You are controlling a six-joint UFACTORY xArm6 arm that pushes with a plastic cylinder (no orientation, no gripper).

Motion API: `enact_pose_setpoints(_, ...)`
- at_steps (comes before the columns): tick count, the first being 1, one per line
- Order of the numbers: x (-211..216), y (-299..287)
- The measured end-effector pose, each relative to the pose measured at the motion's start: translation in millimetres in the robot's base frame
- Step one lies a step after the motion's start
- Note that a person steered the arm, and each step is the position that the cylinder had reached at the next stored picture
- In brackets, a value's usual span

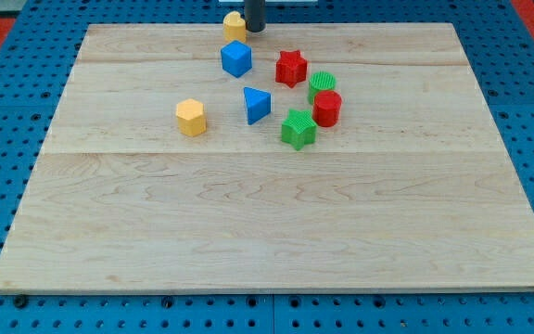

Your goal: Push the yellow heart above blue cube

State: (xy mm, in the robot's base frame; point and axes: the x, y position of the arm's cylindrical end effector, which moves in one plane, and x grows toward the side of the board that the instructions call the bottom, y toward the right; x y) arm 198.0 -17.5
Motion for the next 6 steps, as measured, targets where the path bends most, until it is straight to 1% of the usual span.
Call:
enact_pose_setpoints(1,33.0,2.3)
enact_pose_setpoints(2,53.9,20.3)
enact_pose_setpoints(3,69.6,-9.2)
enact_pose_setpoints(4,54.3,13.7)
enact_pose_setpoints(5,0.4,47.4)
enact_pose_setpoints(6,-4.0,-3.8)
